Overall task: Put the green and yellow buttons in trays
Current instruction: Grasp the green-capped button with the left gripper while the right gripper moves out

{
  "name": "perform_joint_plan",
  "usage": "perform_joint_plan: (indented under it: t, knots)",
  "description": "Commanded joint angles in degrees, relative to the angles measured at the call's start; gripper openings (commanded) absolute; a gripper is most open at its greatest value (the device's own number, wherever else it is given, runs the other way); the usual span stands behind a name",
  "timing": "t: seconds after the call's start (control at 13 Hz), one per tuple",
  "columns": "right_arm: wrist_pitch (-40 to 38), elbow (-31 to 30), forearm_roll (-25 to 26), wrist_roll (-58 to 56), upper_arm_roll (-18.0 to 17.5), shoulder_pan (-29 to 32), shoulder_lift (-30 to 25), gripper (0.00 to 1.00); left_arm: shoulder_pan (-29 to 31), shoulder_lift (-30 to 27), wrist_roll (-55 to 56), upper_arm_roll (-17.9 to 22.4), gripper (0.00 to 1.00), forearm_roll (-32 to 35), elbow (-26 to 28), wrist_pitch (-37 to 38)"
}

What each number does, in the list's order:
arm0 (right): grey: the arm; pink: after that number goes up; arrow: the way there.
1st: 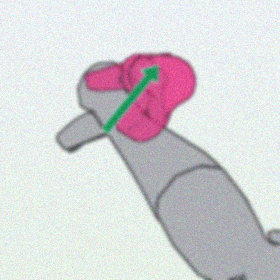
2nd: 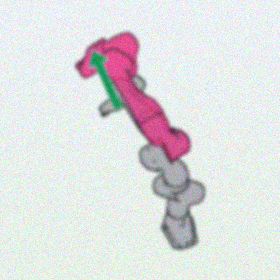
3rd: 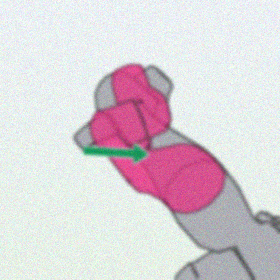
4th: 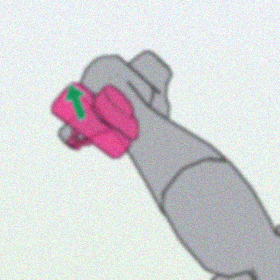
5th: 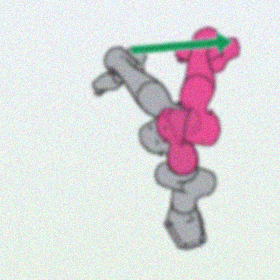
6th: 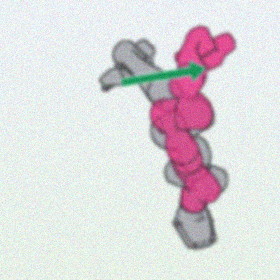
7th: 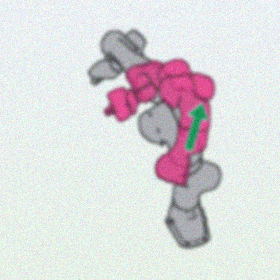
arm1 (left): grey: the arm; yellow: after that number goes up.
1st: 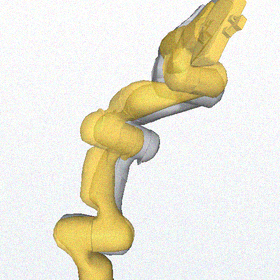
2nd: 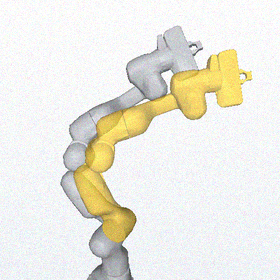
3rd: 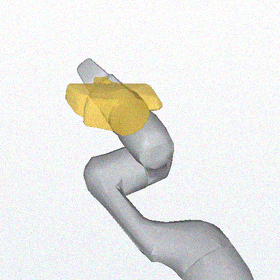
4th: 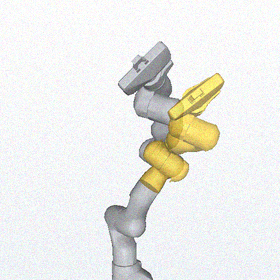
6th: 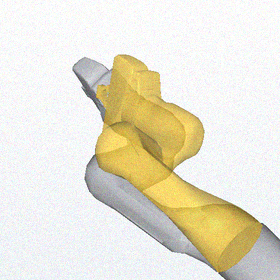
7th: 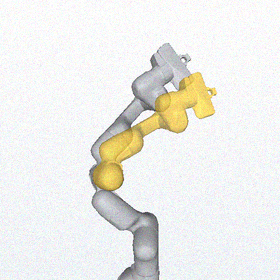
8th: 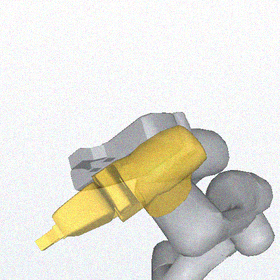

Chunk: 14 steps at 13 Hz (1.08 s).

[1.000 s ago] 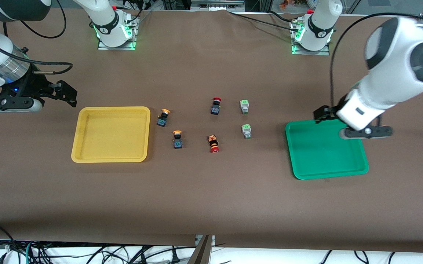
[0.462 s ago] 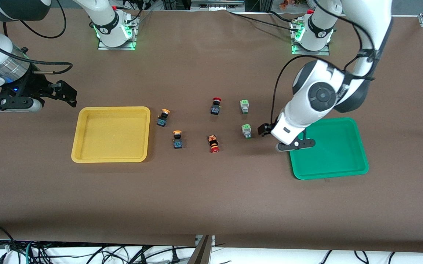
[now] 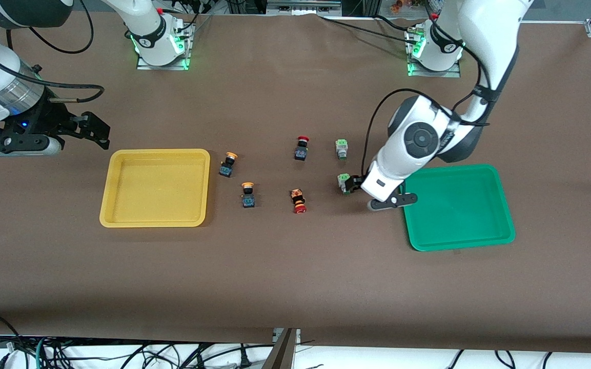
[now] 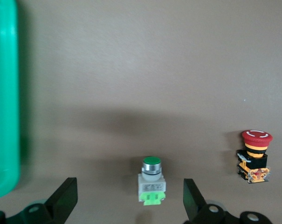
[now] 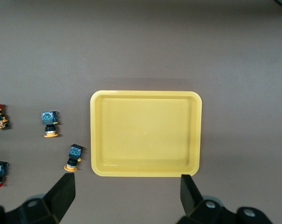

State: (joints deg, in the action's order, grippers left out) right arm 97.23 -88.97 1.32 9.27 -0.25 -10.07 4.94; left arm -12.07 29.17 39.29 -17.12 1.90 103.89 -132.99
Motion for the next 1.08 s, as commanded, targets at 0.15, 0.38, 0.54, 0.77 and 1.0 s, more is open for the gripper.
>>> perform_joint_plan:
  t: [0.15, 0.38, 0.54, 0.77, 1.0]
  knots:
    - [0.3, 1.2, -0.6, 0.9, -0.3, -0.1, 0.4, 0.99, -3.3, 3.5, 6.1, 0.2, 1.00, 8.2, 0.1, -1.5]
    - [0.3, 1.3, -0.7, 1.0, -0.4, -0.1, 0.4, 1.00, -5.2, 4.7, 8.4, 0.2, 1.00, 8.6, 1.1, -4.2]
    - [0.4, 1.3, -0.7, 0.8, -0.4, -0.1, 0.4, 1.00, -5.9, 5.5, 8.4, 0.2, 1.00, 8.7, 2.0, -6.3]
    - [4.5, 1.3, -0.7, 0.0, -0.7, -0.7, 2.0, 0.99, -5.9, 6.6, 8.7, 0.2, 1.00, 12.6, 2.4, -7.0]
    - [5.6, 1.2, -0.6, 0.9, -0.7, -2.6, 2.5, 0.99, -6.7, 7.3, 11.1, 0.2, 1.00, 13.6, 2.8, -7.2]
